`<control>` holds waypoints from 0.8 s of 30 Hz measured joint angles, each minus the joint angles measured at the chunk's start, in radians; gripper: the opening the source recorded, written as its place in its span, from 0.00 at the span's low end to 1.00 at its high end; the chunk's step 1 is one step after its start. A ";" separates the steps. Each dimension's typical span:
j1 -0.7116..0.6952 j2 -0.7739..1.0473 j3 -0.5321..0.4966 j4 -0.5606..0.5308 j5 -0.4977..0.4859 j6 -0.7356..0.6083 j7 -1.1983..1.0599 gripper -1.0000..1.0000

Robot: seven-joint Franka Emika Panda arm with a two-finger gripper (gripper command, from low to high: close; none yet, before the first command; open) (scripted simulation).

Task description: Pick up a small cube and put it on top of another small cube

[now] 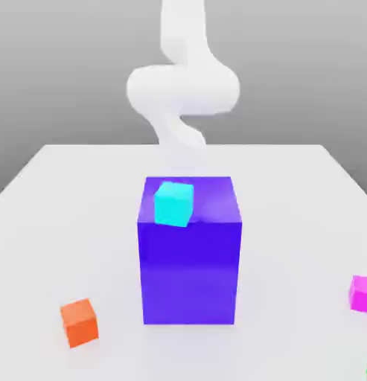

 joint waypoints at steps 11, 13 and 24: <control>0.142 0.403 0.156 -0.065 -0.069 0.159 -0.131 0.50; 0.168 0.476 0.185 -0.076 -0.085 0.188 -0.152 0.50; 0.348 0.879 0.301 -0.139 -0.195 0.342 -0.252 0.50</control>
